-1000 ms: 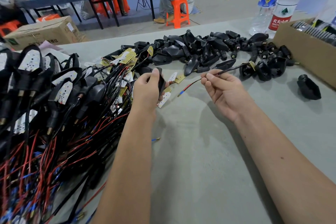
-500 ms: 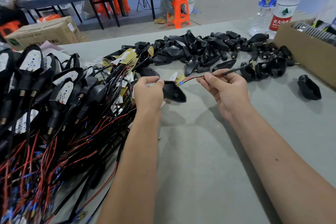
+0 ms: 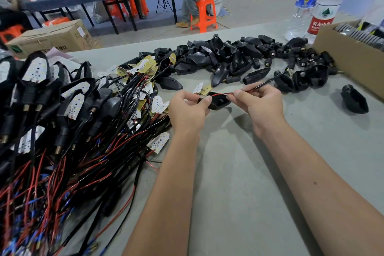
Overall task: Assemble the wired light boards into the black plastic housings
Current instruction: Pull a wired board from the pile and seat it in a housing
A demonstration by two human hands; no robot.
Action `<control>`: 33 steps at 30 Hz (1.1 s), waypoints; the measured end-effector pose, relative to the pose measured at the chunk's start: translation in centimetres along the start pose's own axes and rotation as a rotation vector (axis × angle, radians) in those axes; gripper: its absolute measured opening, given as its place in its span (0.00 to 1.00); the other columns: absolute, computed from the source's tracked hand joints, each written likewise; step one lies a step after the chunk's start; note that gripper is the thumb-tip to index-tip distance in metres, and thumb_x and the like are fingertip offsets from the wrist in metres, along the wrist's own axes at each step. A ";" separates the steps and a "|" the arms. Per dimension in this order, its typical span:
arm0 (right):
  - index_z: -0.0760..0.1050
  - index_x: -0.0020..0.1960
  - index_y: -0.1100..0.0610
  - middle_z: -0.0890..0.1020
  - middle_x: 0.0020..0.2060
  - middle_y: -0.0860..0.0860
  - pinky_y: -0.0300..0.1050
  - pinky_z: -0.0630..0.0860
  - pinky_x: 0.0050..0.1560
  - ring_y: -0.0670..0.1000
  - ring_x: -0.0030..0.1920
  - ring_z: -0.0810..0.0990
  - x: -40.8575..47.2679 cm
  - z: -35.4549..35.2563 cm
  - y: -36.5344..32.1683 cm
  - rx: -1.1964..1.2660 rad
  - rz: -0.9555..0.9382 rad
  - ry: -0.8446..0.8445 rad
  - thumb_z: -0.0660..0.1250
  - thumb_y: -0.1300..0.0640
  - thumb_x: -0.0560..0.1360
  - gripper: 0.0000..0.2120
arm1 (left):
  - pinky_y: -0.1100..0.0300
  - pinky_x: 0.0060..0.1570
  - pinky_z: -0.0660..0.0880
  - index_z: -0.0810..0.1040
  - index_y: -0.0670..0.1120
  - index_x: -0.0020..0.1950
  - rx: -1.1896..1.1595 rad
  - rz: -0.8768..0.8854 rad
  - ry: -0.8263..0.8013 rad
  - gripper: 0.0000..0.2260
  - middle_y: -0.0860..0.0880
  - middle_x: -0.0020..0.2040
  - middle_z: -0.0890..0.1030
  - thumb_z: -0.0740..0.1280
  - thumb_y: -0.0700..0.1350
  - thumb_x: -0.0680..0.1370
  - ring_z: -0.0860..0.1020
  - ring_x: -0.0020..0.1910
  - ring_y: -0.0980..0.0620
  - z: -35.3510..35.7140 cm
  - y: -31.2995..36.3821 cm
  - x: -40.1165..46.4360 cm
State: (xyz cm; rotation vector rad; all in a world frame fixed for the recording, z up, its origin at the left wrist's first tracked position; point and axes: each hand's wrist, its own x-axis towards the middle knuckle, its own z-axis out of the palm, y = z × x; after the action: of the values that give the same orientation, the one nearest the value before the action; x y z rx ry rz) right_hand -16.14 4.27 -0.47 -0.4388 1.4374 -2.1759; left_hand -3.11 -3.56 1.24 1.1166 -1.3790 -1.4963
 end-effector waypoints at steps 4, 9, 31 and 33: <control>0.73 0.39 0.61 0.79 0.38 0.58 0.42 0.84 0.46 0.61 0.42 0.88 0.1 -0.2 -0.2 -0.003 0.081 -0.061 0.71 0.75 0.74 0.13 | 0.44 0.57 0.82 0.75 0.40 0.45 -0.089 -0.041 -0.015 0.11 0.35 0.45 0.83 0.77 0.31 0.73 0.86 0.49 0.37 -0.6 0.2 0.3; 0.72 0.42 0.62 0.77 0.47 0.65 0.36 0.82 0.41 0.60 0.42 0.88 0.2 -0.5 -0.6 0.099 0.202 -0.194 0.70 0.75 0.75 0.12 | 0.40 0.61 0.79 0.78 0.42 0.45 -0.112 -0.041 0.003 0.12 0.33 0.48 0.84 0.78 0.31 0.71 0.84 0.51 0.34 -1.6 0.2 0.7; 0.76 0.46 0.60 0.84 0.32 0.56 0.39 0.78 0.30 0.51 0.30 0.84 -0.6 0.4 0.0 -0.114 0.047 -0.138 0.77 0.68 0.72 0.11 | 0.56 0.50 0.82 0.84 0.43 0.47 0.129 0.179 -0.076 0.10 0.44 0.43 0.87 0.80 0.35 0.70 0.86 0.44 0.47 -0.8 0.0 0.4; 0.77 0.46 0.60 0.85 0.34 0.56 0.38 0.78 0.30 0.50 0.30 0.83 -0.6 0.4 -0.1 -0.121 0.060 -0.159 0.76 0.68 0.74 0.09 | 0.54 0.52 0.82 0.83 0.40 0.49 0.018 0.093 -0.174 0.08 0.41 0.43 0.87 0.77 0.33 0.72 0.87 0.45 0.45 -0.7 0.1 0.3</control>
State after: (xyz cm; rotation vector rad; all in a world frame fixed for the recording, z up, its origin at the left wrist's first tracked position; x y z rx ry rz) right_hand -15.47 4.32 -0.20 -0.5905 1.4795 -1.9664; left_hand -2.50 -4.02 1.29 0.9381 -1.5439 -1.5453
